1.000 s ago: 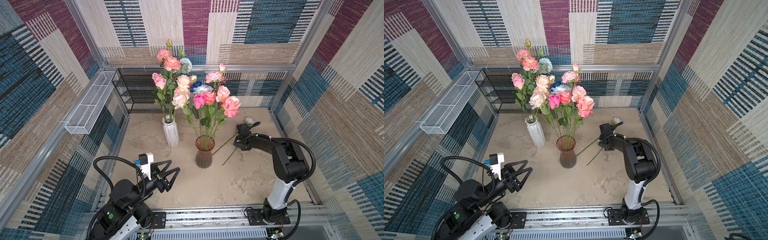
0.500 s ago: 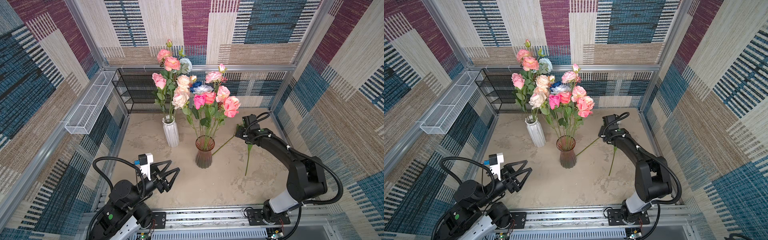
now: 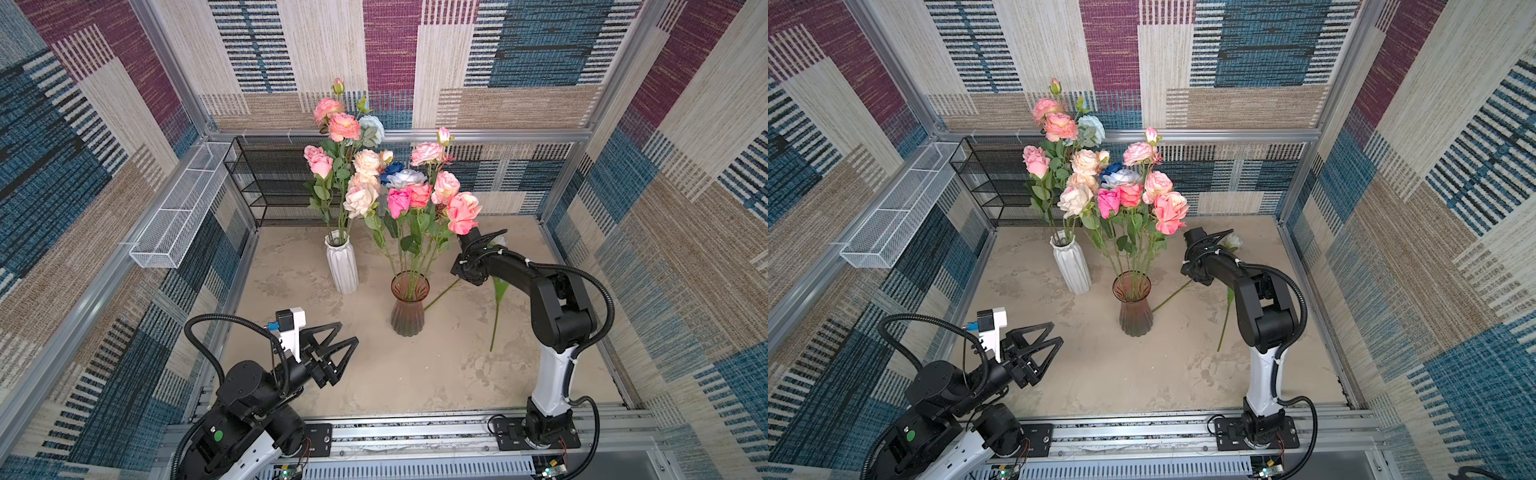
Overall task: Arrange the flowers into the vase
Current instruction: 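Grasp the white rose stem on the table with the right gripper, then lift the white rose upright with the right gripper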
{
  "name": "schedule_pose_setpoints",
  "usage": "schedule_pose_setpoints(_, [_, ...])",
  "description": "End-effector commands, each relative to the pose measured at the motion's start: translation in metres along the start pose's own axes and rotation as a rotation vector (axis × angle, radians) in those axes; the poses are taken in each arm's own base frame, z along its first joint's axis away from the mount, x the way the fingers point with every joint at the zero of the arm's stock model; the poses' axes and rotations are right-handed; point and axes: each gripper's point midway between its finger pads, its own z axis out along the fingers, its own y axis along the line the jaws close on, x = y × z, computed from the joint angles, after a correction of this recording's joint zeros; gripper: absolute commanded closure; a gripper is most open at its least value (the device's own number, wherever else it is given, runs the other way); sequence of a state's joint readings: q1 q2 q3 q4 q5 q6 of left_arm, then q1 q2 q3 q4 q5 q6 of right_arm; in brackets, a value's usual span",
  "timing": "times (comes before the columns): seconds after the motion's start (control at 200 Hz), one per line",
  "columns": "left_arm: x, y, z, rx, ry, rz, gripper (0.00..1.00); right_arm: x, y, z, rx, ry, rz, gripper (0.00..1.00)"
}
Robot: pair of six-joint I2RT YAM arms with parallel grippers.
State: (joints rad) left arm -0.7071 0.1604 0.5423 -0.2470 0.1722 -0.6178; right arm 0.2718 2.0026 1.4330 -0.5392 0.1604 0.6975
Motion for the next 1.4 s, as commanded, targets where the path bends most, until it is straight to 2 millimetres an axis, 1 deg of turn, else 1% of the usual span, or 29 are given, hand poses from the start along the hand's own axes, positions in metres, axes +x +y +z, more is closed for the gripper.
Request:
schedule_pose_setpoints(0.0, [-0.004,0.001,-0.002,-0.011,-0.022,0.012,0.11,-0.003,-0.006,0.007,0.065,-0.003,0.021,0.42])
schedule_pose_setpoints(0.085, [-0.005,0.001,-0.003,-0.010,-0.024,0.016,0.11,0.000,-0.007,0.014,0.097,0.025,-0.001,0.42])
schedule_pose_setpoints(0.265, [-0.006,0.000,-0.004,-0.009,-0.030,0.021,0.11,0.015,-0.015,0.034,0.151,0.080,-0.032,0.43])
schedule_pose_setpoints(0.305, [-0.006,0.000,-0.004,-0.011,-0.029,0.021,0.11,0.018,-0.018,0.038,0.166,0.089,-0.044,0.47])
schedule_pose_setpoints(0.376, [-0.007,0.000,-0.006,-0.013,-0.030,0.022,0.11,0.020,-0.025,0.041,0.199,0.093,-0.071,0.61])
schedule_pose_setpoints(0.436, [-0.007,0.000,-0.006,-0.016,-0.029,0.025,0.11,0.021,-0.033,0.043,0.222,0.095,-0.088,0.70])
schedule_pose_setpoints(0.521, [-0.008,0.000,-0.007,-0.018,-0.034,0.026,0.11,0.022,-0.045,0.042,0.219,0.103,-0.088,0.79])
schedule_pose_setpoints(0.626, [-0.008,0.000,-0.007,-0.018,-0.036,0.023,0.11,0.020,-0.059,0.038,0.211,0.096,-0.091,0.87])
schedule_pose_setpoints(0.721, [-0.008,0.000,-0.005,-0.017,-0.034,0.022,0.11,0.017,-0.065,0.032,0.193,0.081,-0.107,0.98])
schedule_pose_setpoints(0.741, [-0.008,0.000,-0.005,-0.017,-0.034,0.021,0.11,0.016,-0.064,0.030,0.182,0.073,-0.115,1.00])
schedule_pose_setpoints(0.821, [-0.008,-0.001,-0.003,-0.013,-0.029,0.018,0.11,0.008,-0.058,0.019,0.135,0.028,-0.148,1.00])
schedule_pose_setpoints(0.881, [-0.008,-0.001,-0.001,-0.012,-0.023,0.015,0.11,0.000,-0.050,0.006,0.079,-0.024,-0.175,1.00])
schedule_pose_setpoints(0.987, [-0.008,-0.004,0.002,-0.002,-0.010,0.010,0.10,-0.013,-0.038,-0.023,-0.011,-0.118,-0.187,1.00])
schedule_pose_setpoints(1.072, [-0.009,-0.006,0.005,0.005,0.004,0.008,0.11,-0.021,-0.034,-0.049,-0.067,-0.186,-0.174,1.00])
schedule_pose_setpoints(1.127, [-0.010,-0.008,0.006,0.009,0.009,0.008,0.10,-0.023,-0.035,-0.064,-0.092,-0.221,-0.161,1.00])
schedule_pose_setpoints(1.212, [-0.010,-0.011,0.009,0.020,0.025,0.001,0.11,-0.022,-0.035,-0.087,-0.144,-0.267,-0.143,1.00])
schedule_pose_setpoints(1.312, [-0.009,-0.014,0.013,0.028,0.046,-0.007,0.11,-0.015,-0.039,-0.110,-0.206,-0.303,-0.115,1.00])
schedule_pose_setpoints(1.397, [-0.007,-0.013,0.016,0.024,0.063,-0.017,0.11,-0.002,-0.044,-0.120,-0.238,-0.291,-0.099,1.00])
